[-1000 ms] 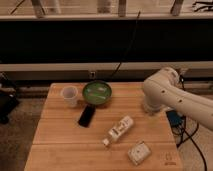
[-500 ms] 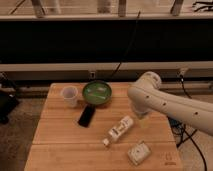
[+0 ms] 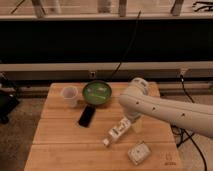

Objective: Place the bottle in the ceramic bowl

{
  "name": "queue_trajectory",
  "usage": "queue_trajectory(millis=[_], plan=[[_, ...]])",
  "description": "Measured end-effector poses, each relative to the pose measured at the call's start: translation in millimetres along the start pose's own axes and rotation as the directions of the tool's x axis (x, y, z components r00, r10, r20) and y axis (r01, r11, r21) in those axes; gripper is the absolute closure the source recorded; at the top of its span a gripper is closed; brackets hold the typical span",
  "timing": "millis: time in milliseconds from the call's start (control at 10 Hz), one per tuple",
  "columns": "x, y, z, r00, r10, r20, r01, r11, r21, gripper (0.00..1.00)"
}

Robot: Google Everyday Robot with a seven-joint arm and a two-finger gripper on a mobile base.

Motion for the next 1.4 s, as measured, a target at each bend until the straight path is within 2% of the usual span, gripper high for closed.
queue_trajectory(millis=[400, 800, 1400], plan=[[-18.3, -0.2, 26.7, 0.996, -0.088, 0.007, 0.088, 0.996, -0.006, 0.2], [-24.2, 4.2, 61.8, 0.991, -0.131, 0.017, 0.131, 0.991, -0.008, 0.2], [-29.0, 6.8, 83.2, 0.987, -0.156, 0.04, 0.156, 0.988, -0.018, 0.2]])
